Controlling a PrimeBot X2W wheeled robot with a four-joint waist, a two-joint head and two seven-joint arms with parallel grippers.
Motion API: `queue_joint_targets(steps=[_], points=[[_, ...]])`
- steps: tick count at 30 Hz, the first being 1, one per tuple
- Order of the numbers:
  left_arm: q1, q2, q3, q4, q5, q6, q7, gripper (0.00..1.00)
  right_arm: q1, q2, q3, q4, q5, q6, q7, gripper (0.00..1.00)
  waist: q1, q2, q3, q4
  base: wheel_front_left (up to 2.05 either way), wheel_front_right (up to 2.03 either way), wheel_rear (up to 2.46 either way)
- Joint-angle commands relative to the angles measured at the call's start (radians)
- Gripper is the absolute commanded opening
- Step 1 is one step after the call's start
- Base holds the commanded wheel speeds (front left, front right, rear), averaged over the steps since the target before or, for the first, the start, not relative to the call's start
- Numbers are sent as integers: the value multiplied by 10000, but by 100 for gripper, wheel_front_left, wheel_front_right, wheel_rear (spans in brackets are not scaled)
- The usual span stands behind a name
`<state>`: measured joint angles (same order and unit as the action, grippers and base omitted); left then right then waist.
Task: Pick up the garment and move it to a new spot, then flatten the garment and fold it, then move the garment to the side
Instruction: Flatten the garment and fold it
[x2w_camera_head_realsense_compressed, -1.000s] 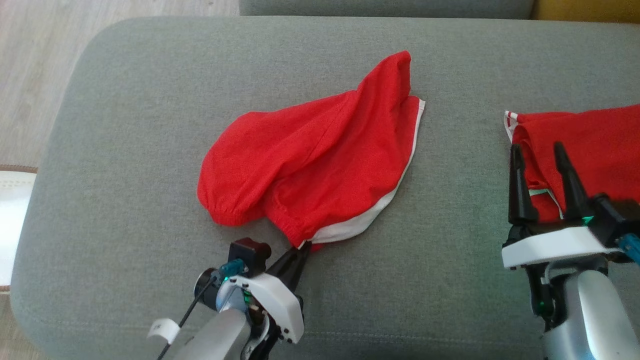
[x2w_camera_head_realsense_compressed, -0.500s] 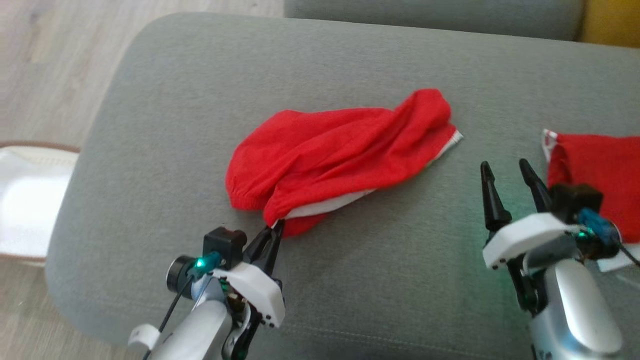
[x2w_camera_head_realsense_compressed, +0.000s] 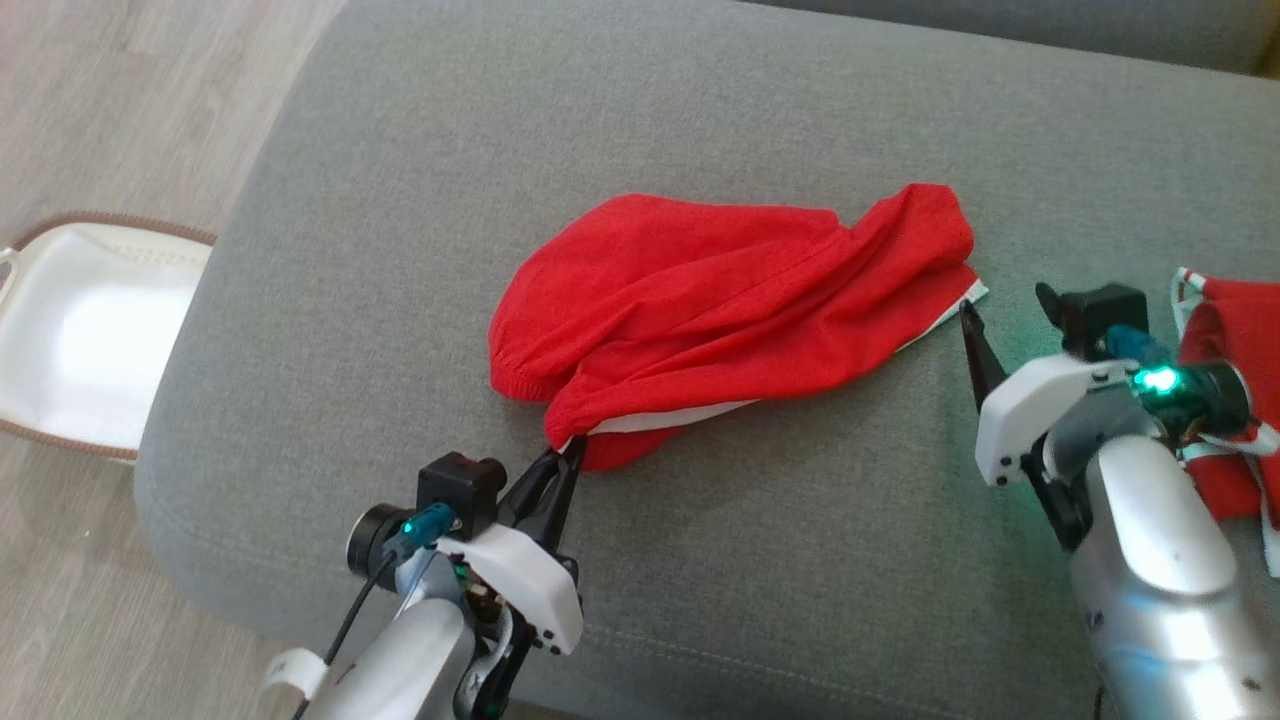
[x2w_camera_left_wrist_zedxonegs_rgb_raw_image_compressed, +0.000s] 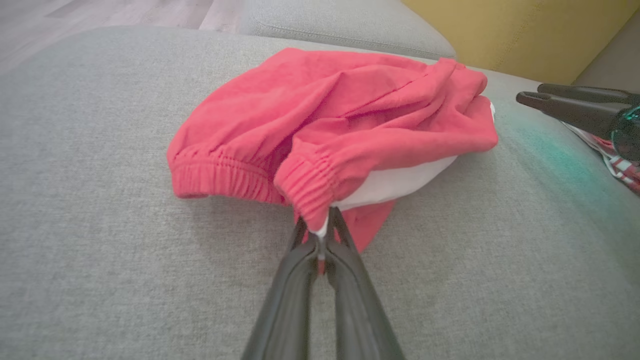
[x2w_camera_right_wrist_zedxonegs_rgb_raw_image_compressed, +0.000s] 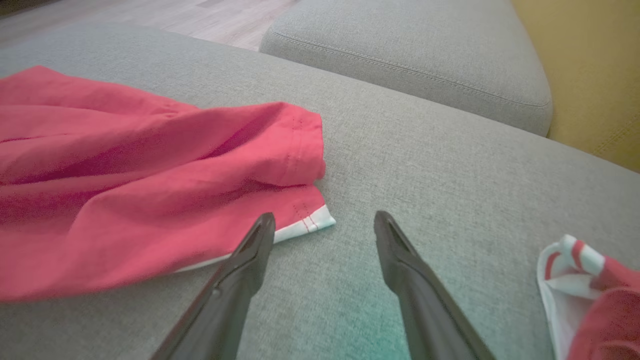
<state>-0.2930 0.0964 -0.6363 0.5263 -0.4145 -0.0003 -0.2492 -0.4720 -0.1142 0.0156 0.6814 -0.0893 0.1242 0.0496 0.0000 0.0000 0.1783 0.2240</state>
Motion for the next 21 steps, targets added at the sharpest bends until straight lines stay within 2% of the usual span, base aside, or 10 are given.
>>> queue_joint_targets(steps=[1, 21], points=[[-406, 61, 287, -286, 108, -26, -125, 0, -385, 2, 232, -214, -29, 65, -124, 100, 0, 0, 65, 37, 0, 0, 0], [-684, -122, 351, -307, 350, -213, -126, 0, -2061, 14, -173, 2354, -279, 65, -802, 100, 0, 0, 716, 79, 0, 0, 0]])
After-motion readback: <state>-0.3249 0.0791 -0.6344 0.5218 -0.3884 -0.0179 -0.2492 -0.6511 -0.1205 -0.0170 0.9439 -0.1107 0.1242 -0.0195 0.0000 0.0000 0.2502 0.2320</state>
